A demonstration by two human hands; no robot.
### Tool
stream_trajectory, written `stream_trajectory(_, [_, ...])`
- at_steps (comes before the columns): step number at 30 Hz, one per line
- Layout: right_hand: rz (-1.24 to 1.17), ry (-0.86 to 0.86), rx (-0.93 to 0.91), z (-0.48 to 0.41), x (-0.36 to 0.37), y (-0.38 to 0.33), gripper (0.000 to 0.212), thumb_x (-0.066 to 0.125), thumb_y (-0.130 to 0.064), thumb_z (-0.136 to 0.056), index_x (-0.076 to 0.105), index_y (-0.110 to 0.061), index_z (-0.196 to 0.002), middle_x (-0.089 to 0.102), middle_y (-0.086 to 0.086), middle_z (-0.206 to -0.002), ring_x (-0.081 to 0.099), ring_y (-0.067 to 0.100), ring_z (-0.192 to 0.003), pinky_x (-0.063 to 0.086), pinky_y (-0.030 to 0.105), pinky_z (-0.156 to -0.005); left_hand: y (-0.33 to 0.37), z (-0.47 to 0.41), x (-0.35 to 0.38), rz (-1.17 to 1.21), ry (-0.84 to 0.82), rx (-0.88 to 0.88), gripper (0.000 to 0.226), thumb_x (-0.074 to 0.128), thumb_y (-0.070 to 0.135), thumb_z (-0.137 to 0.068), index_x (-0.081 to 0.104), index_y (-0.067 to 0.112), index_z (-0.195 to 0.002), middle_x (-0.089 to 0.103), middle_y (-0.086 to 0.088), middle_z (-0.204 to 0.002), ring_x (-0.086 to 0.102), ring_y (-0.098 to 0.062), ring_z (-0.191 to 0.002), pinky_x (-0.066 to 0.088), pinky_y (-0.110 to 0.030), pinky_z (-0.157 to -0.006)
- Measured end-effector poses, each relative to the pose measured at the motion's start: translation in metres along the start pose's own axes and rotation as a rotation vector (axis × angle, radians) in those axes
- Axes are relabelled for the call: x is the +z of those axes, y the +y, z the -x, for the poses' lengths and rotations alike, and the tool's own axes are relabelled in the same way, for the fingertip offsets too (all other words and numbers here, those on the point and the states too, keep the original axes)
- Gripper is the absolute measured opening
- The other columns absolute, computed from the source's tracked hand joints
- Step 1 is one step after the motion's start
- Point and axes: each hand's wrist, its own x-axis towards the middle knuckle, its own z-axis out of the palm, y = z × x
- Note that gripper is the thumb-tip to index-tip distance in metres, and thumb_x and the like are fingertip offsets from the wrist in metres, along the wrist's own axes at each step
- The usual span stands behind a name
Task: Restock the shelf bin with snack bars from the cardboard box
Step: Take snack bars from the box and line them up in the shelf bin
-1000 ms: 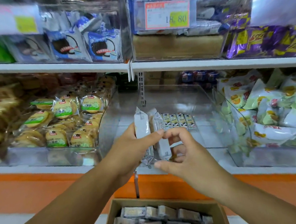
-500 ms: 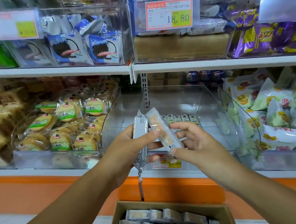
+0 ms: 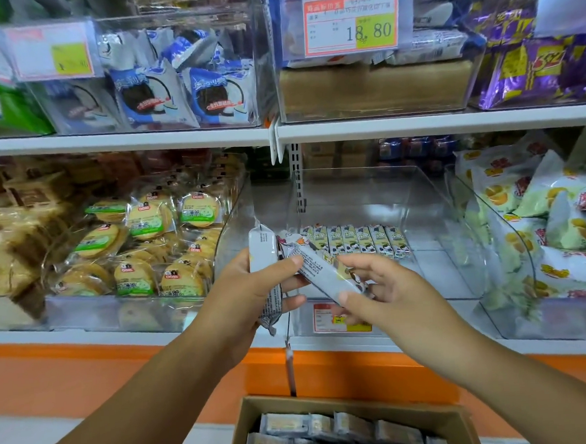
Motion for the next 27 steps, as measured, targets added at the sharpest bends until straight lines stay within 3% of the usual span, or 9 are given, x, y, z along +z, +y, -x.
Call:
stream_trajectory(4, [0.141,0.048,-0.029,0.001,0.004,0.006,0.040,0.074,-0.021,-0.082,0.056,-0.041,-0.111,0.067,-0.013,-0.108,0.067,0.007,-0.092,0.056,0.039,-0.086,0.001,0.000,0.003,-0.031,0.019,0.035,0.043,0.073,0.020,-0.078,0.061,0.007,-0.117,0.076,-0.008,-0.103,0.075,-0.025,-0.092,0.062,-0.035,-0.074])
stream_trajectory(10, [0.129,0.032,-0.040,0.002,0.005,0.001,0.030,0.075,-0.034,-0.078,0.058,-0.045,-0.101,0.064,-0.011,-0.104,0.066,0.010,-0.087,0.056,0.032,-0.078,0.001,0.000,0.002,-0.021,0.063,0.049,0.023,0.070,0.012,-0.086,0.061,0.011,-0.107,0.078,-0.007,-0.097,0.076,-0.024,-0.086,0.063,-0.035,-0.073])
stream_trajectory(13, [0.063,0.009,-0.003,-0.006,0.003,-0.010,0.023,0.071,-0.023,-0.084,0.061,-0.035,-0.101,0.065,-0.007,-0.100,0.066,0.008,-0.081,0.055,0.021,-0.067,0.002,0.000,0.001,-0.034,0.050,0.049,0.023,0.072,0.012,-0.085,0.062,0.011,-0.106,0.078,-0.006,-0.095,0.076,-0.021,-0.084,0.063,-0.035,-0.073])
stream_trajectory(15, [0.048,-0.010,0.013,-0.015,0.001,-0.018,0.026,0.070,-0.014,-0.084,0.062,-0.031,-0.102,0.067,-0.005,-0.098,0.066,0.009,-0.083,0.055,0.023,-0.072,0.005,-0.001,0.001,-0.080,0.046,0.078,0.024,0.073,0.014,-0.084,0.064,0.014,-0.107,0.078,-0.003,-0.097,0.076,-0.019,-0.085,0.062,-0.035,-0.072])
stream_trajectory(18, [0.092,0.077,0.036,-0.037,-0.008,-0.019,0.028,0.071,-0.014,-0.083,0.063,-0.030,-0.104,0.069,-0.007,-0.097,0.066,0.011,-0.086,0.052,0.026,-0.076,0.010,-0.008,-0.007,-0.278,0.178,0.221,0.020,0.074,0.017,-0.085,0.064,0.022,-0.102,0.077,0.002,-0.093,0.074,-0.012,-0.080,0.062,-0.031,-0.067])
stream_trajectory(21, [0.146,0.093,0.135,-0.064,-0.022,-0.007,0.033,0.071,-0.012,-0.084,0.062,-0.022,-0.113,0.069,0.003,-0.102,0.064,0.014,-0.085,0.048,0.025,-0.077,0.008,-0.014,-0.017,-0.518,0.291,0.270,0.018,0.074,0.024,-0.086,0.061,0.018,-0.096,0.072,-0.009,-0.087,0.068,-0.017,-0.067,0.059,-0.039,-0.065])
stream_trajectory(23, [0.265,0.046,0.236,-0.079,-0.025,0.007,0.032,0.073,-0.014,-0.083,0.062,-0.023,-0.112,0.067,0.005,-0.106,0.065,0.019,-0.090,0.048,0.031,-0.084,-0.001,-0.017,-0.020,-0.680,0.287,0.224,0.025,0.074,0.034,-0.084,0.056,0.022,-0.097,0.066,-0.010,-0.083,0.063,-0.019,-0.067,0.054,-0.037,-0.059])
stream_trajectory(27, [0.518,-0.092,0.355,-0.098,-0.013,0.027,0.035,0.074,-0.019,-0.082,0.064,-0.021,-0.115,0.062,0.002,-0.110,0.061,0.017,-0.088,0.048,0.028,-0.076,-0.017,-0.021,-0.022,-0.730,0.182,0.131,0.036,0.073,0.040,-0.083,0.051,0.027,-0.108,0.047,-0.007,-0.077,0.047,-0.020,-0.065,0.041,-0.035,-0.057])
